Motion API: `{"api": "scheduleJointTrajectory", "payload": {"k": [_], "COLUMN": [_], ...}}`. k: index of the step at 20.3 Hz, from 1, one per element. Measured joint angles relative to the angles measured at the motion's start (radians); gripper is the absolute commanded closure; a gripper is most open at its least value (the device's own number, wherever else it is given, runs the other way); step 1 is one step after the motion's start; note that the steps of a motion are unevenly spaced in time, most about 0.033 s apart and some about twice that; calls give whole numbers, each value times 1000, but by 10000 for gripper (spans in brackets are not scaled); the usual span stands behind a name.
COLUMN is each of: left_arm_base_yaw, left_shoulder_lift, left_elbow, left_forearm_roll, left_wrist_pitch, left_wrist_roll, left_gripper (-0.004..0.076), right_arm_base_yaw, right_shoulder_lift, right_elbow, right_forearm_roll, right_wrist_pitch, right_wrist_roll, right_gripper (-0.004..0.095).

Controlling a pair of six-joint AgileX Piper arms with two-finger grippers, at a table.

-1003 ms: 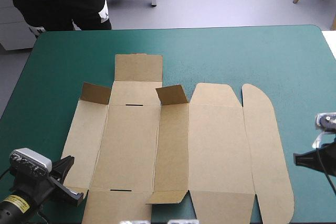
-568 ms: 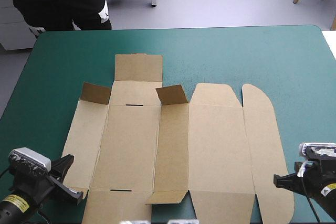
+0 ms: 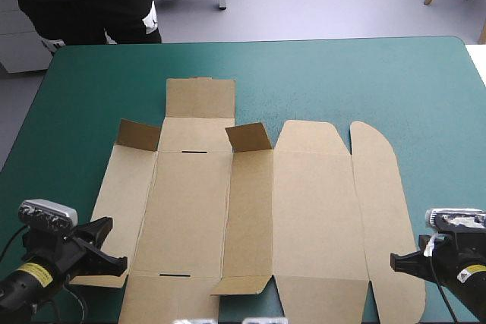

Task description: Fold the box

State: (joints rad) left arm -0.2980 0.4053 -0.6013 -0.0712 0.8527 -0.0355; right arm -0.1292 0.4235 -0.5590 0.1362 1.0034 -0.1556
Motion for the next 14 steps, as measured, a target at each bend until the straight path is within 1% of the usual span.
{"api": "scheduleJointTrajectory", "payload": {"k": [4, 7, 10, 14], "left_arm_base_yaw": [0, 0, 0, 0], "left_shoulder_lift": [131, 246, 337, 468], "left_elbow": [-47, -104, -154, -200], "left_forearm_roll": [0, 0, 5, 6], "left_wrist_pitch": [11, 21, 21, 20], "left_wrist_roll": [-2, 35, 42, 29], "left_gripper": [734, 734, 734, 734], "right_arm_base_yaw": [0, 0, 0, 0], "right_shoulder_lift": [0, 0, 0, 0], "right_elbow": [0, 0, 0, 0], "right_forearm_roll": [1, 3, 3, 3], "right_wrist_pitch": [0, 0, -1, -1], "right_wrist_roll": [0, -5, -7, -7], "right_gripper": [927, 927, 927, 927]}}
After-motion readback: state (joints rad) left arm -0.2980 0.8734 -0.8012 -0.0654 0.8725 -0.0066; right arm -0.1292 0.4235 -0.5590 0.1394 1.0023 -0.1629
